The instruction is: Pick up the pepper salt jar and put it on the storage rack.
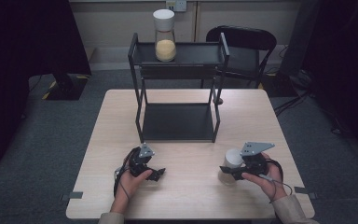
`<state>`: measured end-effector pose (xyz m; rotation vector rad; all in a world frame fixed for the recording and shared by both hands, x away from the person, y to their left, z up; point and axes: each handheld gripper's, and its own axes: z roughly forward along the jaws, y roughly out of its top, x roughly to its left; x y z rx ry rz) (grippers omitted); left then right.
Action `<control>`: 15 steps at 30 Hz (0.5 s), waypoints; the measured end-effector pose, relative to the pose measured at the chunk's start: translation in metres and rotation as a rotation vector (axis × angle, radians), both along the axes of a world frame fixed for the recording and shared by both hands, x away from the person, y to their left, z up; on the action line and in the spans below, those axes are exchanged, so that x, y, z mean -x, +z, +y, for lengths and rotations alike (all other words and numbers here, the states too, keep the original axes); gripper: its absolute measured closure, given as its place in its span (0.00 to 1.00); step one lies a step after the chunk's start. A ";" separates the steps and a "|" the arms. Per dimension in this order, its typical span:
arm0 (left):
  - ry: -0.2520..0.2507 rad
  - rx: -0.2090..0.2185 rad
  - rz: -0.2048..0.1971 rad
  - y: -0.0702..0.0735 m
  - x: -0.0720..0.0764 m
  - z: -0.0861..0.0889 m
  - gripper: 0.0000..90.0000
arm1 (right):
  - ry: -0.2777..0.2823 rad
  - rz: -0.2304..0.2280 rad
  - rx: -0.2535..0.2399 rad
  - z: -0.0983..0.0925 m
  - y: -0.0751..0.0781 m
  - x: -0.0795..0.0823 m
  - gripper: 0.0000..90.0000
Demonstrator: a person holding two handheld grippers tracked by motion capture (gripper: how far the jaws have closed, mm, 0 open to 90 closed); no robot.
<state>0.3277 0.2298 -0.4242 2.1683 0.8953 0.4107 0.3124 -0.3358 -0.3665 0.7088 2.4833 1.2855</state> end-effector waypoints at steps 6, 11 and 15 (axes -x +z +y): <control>0.000 0.000 0.000 0.000 0.000 0.000 0.00 | 0.014 0.002 -0.003 0.011 0.007 -0.007 0.39; -0.001 0.000 0.000 0.000 0.000 0.000 0.00 | 0.023 0.005 0.016 0.023 0.016 -0.014 0.39; -0.001 0.000 -0.001 0.000 0.000 0.000 0.00 | 0.025 0.013 0.006 0.031 0.022 -0.021 0.39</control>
